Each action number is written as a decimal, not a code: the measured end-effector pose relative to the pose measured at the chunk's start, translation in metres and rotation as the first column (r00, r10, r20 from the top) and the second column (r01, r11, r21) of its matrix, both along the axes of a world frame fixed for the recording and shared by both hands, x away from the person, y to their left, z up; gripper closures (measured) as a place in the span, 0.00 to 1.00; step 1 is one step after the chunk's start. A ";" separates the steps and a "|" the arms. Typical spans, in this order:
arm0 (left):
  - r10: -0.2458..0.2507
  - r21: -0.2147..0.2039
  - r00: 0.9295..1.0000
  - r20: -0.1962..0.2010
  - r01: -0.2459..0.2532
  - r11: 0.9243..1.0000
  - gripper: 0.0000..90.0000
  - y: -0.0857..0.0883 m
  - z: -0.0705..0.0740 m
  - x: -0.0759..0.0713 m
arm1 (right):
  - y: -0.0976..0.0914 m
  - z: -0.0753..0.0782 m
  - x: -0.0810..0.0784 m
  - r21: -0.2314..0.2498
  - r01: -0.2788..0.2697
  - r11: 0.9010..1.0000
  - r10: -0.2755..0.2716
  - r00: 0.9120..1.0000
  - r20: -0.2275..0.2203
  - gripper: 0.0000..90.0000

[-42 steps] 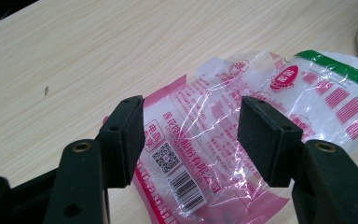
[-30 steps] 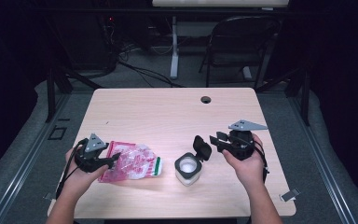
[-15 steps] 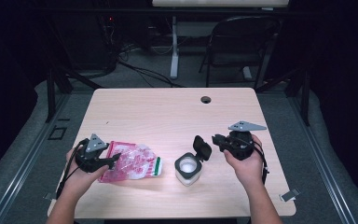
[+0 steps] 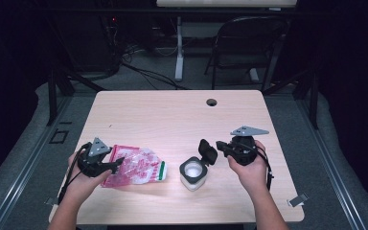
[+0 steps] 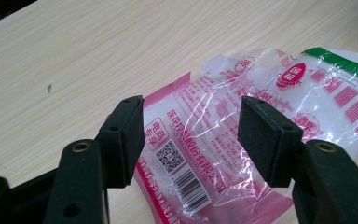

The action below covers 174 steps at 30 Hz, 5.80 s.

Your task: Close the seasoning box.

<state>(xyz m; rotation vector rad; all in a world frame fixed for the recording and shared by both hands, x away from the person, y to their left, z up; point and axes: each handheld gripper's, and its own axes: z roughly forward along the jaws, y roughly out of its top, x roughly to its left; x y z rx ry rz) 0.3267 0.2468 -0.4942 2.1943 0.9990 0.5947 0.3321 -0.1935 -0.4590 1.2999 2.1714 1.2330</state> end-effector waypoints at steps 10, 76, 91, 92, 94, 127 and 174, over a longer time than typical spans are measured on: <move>-0.001 0.003 1.000 -0.001 0.001 1.000 0.45 0.000 0.000 0.000 | 0.005 0.001 -0.002 -0.012 -0.016 1.000 0.016 1.000 0.006 1.00; -0.050 0.034 0.999 -0.017 0.051 0.998 0.46 -0.020 -0.010 0.000 | 0.020 -0.012 -0.001 -0.040 -0.050 0.998 0.049 0.998 -0.027 1.00; -0.054 0.036 0.998 -0.020 0.055 0.998 0.46 -0.021 -0.011 0.000 | 0.027 -0.014 -0.003 -0.049 -0.068 0.996 0.066 0.997 -0.028 1.00; -0.054 0.039 0.998 -0.019 0.055 0.998 0.46 -0.021 -0.012 0.001 | 0.027 -0.014 -0.003 -0.051 -0.070 0.996 0.069 0.997 -0.029 1.00; -0.054 0.039 0.998 -0.019 0.055 0.998 0.46 -0.021 -0.012 0.001 | 0.028 -0.014 -0.003 -0.053 -0.078 0.996 0.076 0.997 -0.031 1.00; -0.052 0.031 0.999 -0.012 0.052 0.998 0.46 -0.021 -0.011 0.000 | 0.054 -0.030 -0.007 -0.105 -0.151 0.983 0.145 0.987 -0.064 0.98; -0.036 0.024 0.999 -0.029 0.036 0.999 0.45 -0.015 -0.017 0.004 | -0.005 -0.031 0.017 -0.053 0.030 0.998 -0.035 0.995 -0.092 0.49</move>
